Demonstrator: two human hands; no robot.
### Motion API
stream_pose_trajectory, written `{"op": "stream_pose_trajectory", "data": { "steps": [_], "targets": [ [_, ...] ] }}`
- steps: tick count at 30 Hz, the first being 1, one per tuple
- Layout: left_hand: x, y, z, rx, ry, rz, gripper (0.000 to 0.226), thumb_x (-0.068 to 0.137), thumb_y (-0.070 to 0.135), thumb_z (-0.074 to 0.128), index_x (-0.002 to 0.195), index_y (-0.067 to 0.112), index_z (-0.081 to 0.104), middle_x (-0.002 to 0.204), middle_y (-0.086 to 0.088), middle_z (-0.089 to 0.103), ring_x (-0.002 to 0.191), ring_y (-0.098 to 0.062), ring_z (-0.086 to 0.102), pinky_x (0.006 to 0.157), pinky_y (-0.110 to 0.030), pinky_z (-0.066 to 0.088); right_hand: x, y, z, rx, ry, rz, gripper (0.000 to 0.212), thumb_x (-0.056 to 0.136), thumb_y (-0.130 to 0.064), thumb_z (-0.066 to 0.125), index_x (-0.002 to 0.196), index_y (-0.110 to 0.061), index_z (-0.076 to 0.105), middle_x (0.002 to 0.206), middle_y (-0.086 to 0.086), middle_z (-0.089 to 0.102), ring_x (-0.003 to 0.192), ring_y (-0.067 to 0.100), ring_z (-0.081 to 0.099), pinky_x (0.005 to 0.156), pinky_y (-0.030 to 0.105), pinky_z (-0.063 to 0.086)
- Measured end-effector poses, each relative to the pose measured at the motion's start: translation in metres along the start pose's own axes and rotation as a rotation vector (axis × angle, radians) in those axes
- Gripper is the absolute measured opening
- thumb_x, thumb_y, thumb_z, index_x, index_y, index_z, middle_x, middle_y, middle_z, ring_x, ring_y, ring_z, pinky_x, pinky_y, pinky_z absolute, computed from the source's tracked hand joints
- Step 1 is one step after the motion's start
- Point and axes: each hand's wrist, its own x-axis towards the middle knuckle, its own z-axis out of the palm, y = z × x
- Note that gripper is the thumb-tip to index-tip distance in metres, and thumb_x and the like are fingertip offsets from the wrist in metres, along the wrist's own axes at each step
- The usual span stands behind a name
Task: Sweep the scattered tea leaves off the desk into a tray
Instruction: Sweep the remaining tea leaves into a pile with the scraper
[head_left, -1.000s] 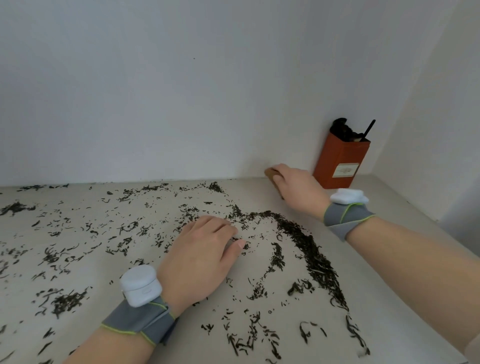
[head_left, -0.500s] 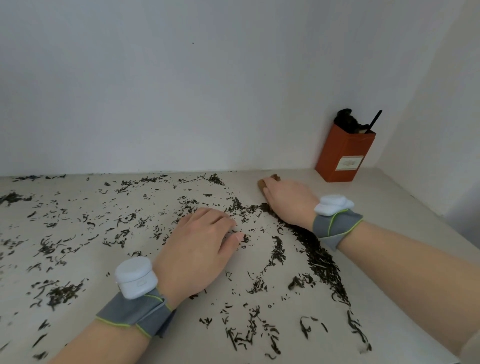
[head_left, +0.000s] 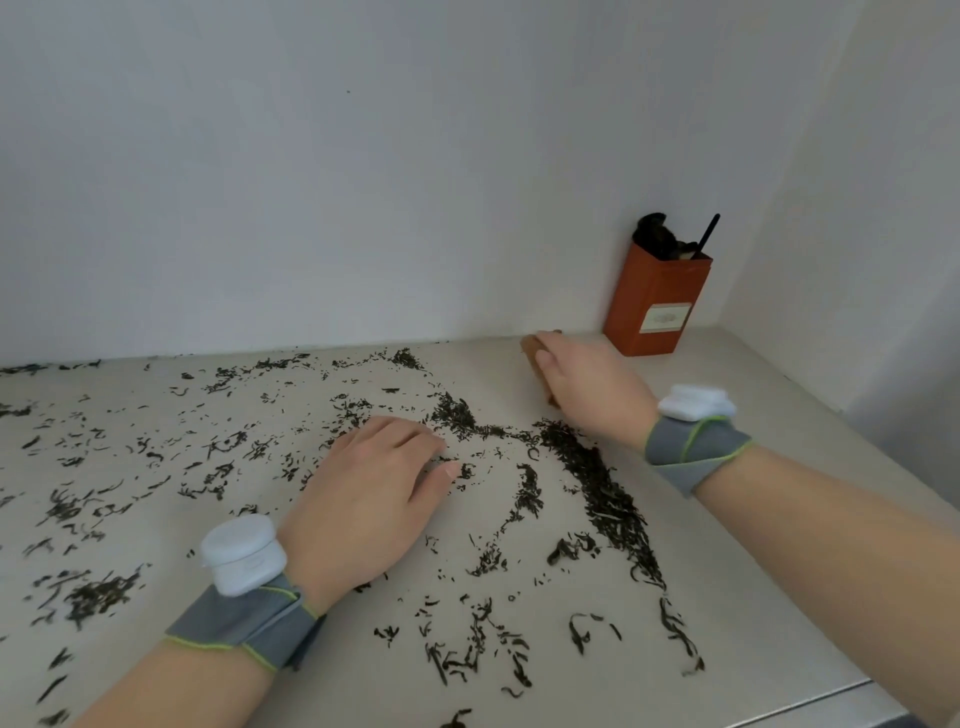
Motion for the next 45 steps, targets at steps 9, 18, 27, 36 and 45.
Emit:
{"op": "stream_pose_trajectory", "data": {
  "steps": [9,18,27,36,45],
  "targets": [
    [0.000,0.001,0.000,0.003,0.000,0.003,0.048,0.105,0.054,0.034,0.134,0.030,0.063,0.135,0.019,0.058,0.132,-0.006,0.044,0.115,-0.034,0.036,-0.047,0.051,-0.003,-0.238,-0.140,0.094,0.036,0.109,-0.039,0.023,0.128,-0.022,0.048,0.094,0.006,0.065,0.080,0.031,0.062,0.074,0.045,0.055],
    [0.000,-0.001,0.000,-0.014,0.000,-0.005,0.052,0.103,0.057,0.029,0.132,0.030,0.064,0.134,0.019,0.058,0.132,-0.006,0.044,0.114,-0.038,0.038,-0.021,-0.034,0.026,-0.211,-0.071,-0.108,0.020,0.107,-0.027,0.031,0.115,-0.018,0.047,0.082,0.005,0.061,0.067,0.032,0.059,0.063,0.044,0.054],
    [0.001,0.000,0.001,0.002,0.000,0.016,0.047,0.105,0.054,0.034,0.132,0.029,0.064,0.134,0.018,0.058,0.131,-0.007,0.044,0.114,-0.036,0.037,-0.009,-0.051,0.021,-0.025,-0.073,-0.090,0.029,0.108,-0.034,0.026,0.121,-0.022,0.049,0.083,0.002,0.064,0.071,0.029,0.061,0.064,0.042,0.053],
    [0.000,0.000,0.002,-0.022,0.017,0.012,0.045,0.105,0.053,0.038,0.131,0.029,0.065,0.133,0.016,0.060,0.131,-0.008,0.046,0.114,-0.039,0.040,-0.053,0.046,-0.020,-0.068,-0.037,0.090,0.038,0.108,-0.042,0.023,0.131,-0.028,0.049,0.100,0.005,0.070,0.083,0.029,0.064,0.074,0.045,0.055],
    [0.000,0.001,0.003,-0.019,0.011,0.012,0.047,0.105,0.053,0.037,0.131,0.027,0.065,0.134,0.014,0.060,0.131,-0.010,0.046,0.114,-0.040,0.040,-0.076,0.034,0.010,-0.231,-0.010,0.041,0.037,0.108,-0.039,0.022,0.133,-0.025,0.045,0.086,0.002,0.063,0.071,0.031,0.062,0.066,0.043,0.056]
  ]
}}
